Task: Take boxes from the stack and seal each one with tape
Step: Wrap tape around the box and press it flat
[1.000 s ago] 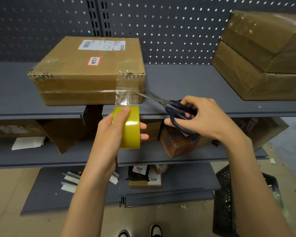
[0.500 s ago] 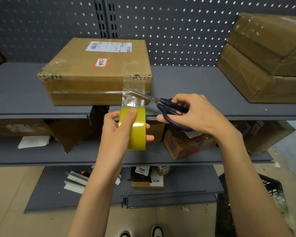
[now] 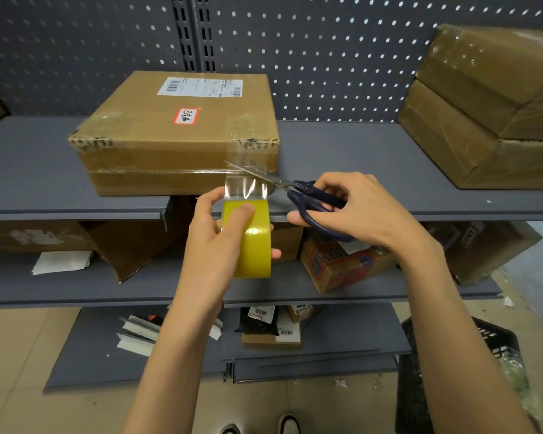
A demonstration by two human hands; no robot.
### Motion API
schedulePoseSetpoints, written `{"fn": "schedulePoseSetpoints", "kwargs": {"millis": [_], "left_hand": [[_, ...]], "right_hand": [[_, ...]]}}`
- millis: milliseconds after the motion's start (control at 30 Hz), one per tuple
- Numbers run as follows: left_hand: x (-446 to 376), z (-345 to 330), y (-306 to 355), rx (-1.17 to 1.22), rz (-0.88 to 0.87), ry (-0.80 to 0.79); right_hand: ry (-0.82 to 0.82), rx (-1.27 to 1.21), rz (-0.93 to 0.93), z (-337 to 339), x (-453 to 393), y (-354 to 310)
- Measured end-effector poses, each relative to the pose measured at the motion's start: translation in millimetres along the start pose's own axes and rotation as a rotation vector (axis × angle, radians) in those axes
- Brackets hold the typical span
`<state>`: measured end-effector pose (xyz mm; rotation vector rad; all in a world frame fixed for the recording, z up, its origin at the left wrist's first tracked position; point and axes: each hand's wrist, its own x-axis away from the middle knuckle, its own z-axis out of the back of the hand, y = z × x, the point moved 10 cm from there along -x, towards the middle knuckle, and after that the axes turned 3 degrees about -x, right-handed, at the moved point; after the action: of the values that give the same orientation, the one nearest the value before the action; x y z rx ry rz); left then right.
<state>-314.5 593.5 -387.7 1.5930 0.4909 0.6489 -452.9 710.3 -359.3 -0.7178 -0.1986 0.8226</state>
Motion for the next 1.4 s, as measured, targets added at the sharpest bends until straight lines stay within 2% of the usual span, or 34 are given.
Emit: {"fn": "schedulePoseSetpoints", "kwargs": {"millis": [200, 500, 1033, 1400], "left_hand": [[3.7, 0.5, 12.0, -0.069, -0.093, 0.005], [3.0, 0.5, 12.8, -0.103, -0.098, 0.006], [-9.5, -6.9, 4.8, 0.083, 0.047, -0.092], [-10.3, -7.6, 6.9, 0.086, 0.049, -0.07]], "right_hand": [[0.006, -0.014, 0.008, -0.8, -0.5, 1.0], [0.007, -0.022, 0.023, -2.4, -1.9, 2.1], [0.006, -0.015, 0.032, -0.4, -6.7, -0.6], [-0.012, 0.031, 0.035, 3.6, -12.3, -1.0]]}}
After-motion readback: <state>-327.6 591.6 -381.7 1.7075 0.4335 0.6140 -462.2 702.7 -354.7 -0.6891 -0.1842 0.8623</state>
